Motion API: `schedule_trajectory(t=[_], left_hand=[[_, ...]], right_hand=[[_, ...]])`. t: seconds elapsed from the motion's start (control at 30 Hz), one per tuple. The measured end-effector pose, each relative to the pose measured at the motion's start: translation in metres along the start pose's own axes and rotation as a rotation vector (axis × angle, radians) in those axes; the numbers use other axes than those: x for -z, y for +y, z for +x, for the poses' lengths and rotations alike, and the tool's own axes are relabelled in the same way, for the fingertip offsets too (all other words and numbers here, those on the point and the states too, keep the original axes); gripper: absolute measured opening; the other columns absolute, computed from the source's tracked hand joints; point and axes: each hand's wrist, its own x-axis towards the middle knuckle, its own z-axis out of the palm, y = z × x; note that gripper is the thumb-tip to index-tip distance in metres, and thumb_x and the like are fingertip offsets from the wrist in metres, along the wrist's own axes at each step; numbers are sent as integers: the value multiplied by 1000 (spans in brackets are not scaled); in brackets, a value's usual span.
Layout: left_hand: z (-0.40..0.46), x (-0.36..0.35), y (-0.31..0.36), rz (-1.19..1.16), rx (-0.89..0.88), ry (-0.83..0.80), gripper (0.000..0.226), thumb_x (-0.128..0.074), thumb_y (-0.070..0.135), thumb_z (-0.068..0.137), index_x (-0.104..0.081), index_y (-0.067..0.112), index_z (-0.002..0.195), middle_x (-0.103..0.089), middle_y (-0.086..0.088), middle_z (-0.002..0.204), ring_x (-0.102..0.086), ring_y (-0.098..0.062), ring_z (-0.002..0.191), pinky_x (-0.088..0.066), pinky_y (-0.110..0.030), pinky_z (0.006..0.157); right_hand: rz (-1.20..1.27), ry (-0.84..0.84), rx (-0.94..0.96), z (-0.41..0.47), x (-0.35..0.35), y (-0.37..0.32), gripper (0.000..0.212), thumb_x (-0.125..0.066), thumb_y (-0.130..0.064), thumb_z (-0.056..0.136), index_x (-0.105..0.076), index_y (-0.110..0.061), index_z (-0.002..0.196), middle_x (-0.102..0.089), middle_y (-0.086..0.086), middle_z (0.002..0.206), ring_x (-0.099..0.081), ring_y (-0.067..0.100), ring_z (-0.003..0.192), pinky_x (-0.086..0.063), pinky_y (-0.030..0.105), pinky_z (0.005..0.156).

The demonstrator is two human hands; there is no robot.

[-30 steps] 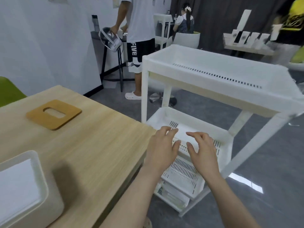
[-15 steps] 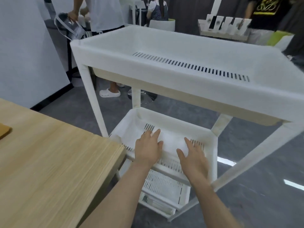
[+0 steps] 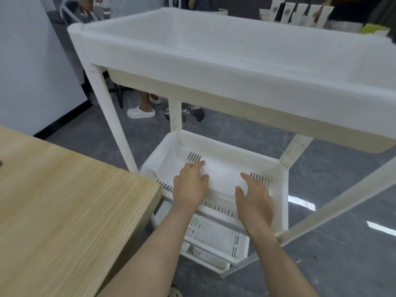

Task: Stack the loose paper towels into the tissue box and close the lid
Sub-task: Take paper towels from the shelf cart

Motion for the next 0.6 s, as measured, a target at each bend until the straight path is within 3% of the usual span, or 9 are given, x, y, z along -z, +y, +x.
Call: schedule_trajectory(t=[0.17,0.27,0.33,0.4,0.47,0.6], left_hand=[[2,1,-1,-13,-15,66,42,-52,18,97,-51,25,139,-52,0,139,-51,-18,124,-36,-36,105],[0,-2,-2,88,-60,19,44,-55,29,96,-49,28,140,-48,4,143,-45,-15,128,-29,-34,103],[-1,-3,-3,129,-76,-38,51,-57,41,94,-45,30,142,-41,5,147,-40,-14,133,-26,-35,107],[-1,-3,-3,150,-96,-117,63,-61,53,88,-41,33,145,-31,4,154,-29,-15,141,-21,-36,112],[-1,-2,-3,168,-129,-203,73,-65,60,82,-38,36,146,-19,3,159,-15,-15,146,-15,-38,115],[-2,-1,-3,213,-159,-248,74,-71,50,80,-38,39,145,-6,5,163,-5,-14,148,-11,-40,117]], right_hand=[[104,-43,20,1,0,-4,35,-47,-23,98,-51,-34,130,-50,-9,135,-47,18,121,-39,36,102],[130,-129,-10,2,0,-5,33,-44,-24,99,-52,-34,130,-52,-10,134,-52,14,113,-40,29,96],[269,-133,-69,4,1,-7,32,-44,-20,100,-55,-34,126,-54,-9,131,-61,15,101,-48,31,90],[422,-114,-155,8,3,-9,30,-45,-16,99,-58,-32,120,-56,-10,121,-68,12,77,-52,25,67],[510,-96,-229,13,6,-9,27,-46,-14,98,-61,-30,115,-56,-8,112,-65,8,59,-42,17,49],[581,-132,-256,16,10,-8,26,-47,-11,98,-63,-26,114,-57,-2,116,-62,13,58,-43,23,53]])
